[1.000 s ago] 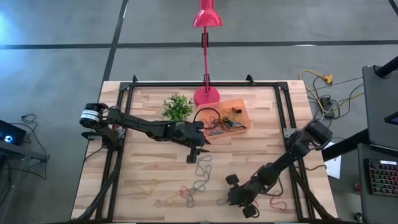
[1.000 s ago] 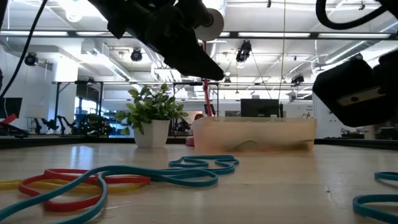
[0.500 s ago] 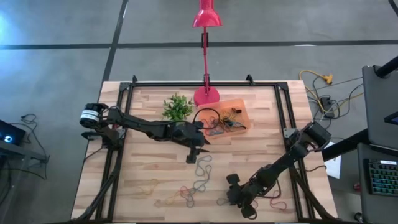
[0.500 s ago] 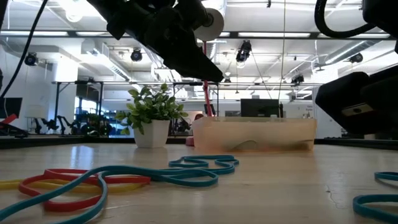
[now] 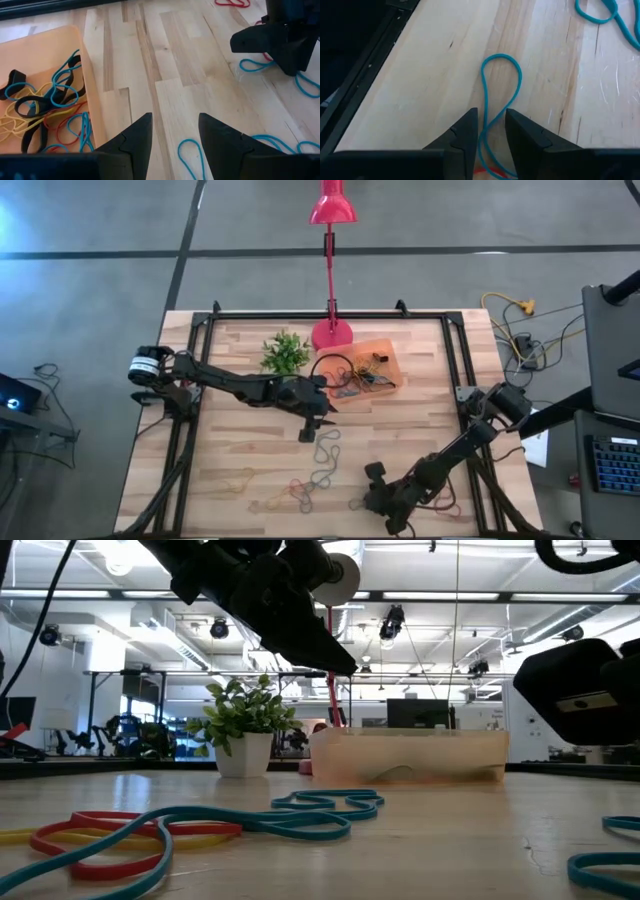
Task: Pick and place rubber bands into bin
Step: Put the blue rubberband into the orange container
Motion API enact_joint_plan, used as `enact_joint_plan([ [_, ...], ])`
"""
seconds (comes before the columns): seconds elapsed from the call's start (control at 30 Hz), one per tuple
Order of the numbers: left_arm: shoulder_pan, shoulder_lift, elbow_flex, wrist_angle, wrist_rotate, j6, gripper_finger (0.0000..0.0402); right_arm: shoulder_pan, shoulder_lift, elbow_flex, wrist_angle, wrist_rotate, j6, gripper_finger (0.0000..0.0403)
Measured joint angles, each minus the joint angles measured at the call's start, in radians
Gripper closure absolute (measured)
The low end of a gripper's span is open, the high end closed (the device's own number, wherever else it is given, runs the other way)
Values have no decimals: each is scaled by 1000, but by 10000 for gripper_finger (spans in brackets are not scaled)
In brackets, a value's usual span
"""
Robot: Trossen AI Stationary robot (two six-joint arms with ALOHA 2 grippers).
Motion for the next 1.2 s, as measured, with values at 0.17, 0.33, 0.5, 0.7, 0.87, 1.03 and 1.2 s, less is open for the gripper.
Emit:
enact_joint_plan([
  [0.17,0,0,0,0,0,0,256,9,0,0,-6,5,14,321],
  [0.33,0,0,0,0,0,0,256,10,0,0,-10,14,43,330],
  [0.5,0,0,0,0,0,0,256,12,-1,1,-29,15,55,367],
  [0.7,0,0,0,1,0,0,256,12,-1,1,-26,17,52,394],
  [0.87,0,0,0,1,0,0,256,13,-26,6,-45,51,43,395],
  [1.03,0,-1,0,0,0,0,256,11,-75,16,-134,123,1,395],
  [1.2,-1,-1,0,-4,1,0,256,8,-119,55,-247,204,-6,395],
])
